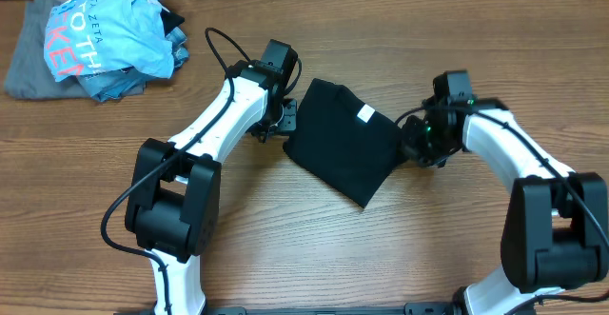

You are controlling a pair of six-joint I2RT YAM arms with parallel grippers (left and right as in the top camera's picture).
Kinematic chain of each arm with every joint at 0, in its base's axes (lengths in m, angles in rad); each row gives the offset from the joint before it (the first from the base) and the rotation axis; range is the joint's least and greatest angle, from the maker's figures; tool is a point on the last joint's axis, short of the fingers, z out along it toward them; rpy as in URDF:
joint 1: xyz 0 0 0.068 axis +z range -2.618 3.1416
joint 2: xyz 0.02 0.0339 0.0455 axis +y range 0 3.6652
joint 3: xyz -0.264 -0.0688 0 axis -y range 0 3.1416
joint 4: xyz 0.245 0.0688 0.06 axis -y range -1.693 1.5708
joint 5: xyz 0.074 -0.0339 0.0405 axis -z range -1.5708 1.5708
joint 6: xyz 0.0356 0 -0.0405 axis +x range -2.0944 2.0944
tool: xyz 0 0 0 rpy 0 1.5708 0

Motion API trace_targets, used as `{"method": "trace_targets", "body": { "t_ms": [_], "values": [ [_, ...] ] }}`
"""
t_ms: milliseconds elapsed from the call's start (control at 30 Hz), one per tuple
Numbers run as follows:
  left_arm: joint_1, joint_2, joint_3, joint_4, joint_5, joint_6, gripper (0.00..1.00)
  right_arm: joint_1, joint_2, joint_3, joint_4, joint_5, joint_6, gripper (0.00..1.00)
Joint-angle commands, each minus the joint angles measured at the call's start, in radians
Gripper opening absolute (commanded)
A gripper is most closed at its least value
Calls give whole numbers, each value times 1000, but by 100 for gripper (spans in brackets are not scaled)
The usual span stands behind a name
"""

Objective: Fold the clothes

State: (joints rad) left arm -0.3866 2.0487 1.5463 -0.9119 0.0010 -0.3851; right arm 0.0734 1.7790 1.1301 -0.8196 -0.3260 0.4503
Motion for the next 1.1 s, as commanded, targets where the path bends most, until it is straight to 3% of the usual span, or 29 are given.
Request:
{"method": "trace_targets", "body": {
  "t_ms": [0,33,100,167,200,267,500,633,767,933,1067],
  "values": [
    [-1,10,72,-29,-14,16,31,-3,-105,130,-68,119,-10,7],
    [-3,10,89,-39,-4,16,30,-3,-122,152,-82,124,-10,14],
    [-12,10,122,-51,40,29,26,-3,-151,192,-90,124,-14,47],
    [-32,10,136,-50,135,58,15,-3,-156,201,-63,124,-34,63],
    [-43,10,136,-52,161,61,11,-3,-150,200,-57,125,-42,65],
    [-68,10,128,-61,183,60,4,-3,-127,199,-60,123,-51,65],
    [-160,14,74,-60,209,50,4,3,10,199,-80,124,-63,63],
    [-179,21,47,-55,205,13,5,16,66,199,-89,124,-66,48],
    [-178,36,25,-49,206,3,5,23,79,199,-93,124,-66,47],
    [-177,82,25,-48,206,4,6,23,80,199,-88,144,-66,35],
    [-177,104,25,-48,206,3,6,23,80,185,-72,150,-66,36]
  ]
}}
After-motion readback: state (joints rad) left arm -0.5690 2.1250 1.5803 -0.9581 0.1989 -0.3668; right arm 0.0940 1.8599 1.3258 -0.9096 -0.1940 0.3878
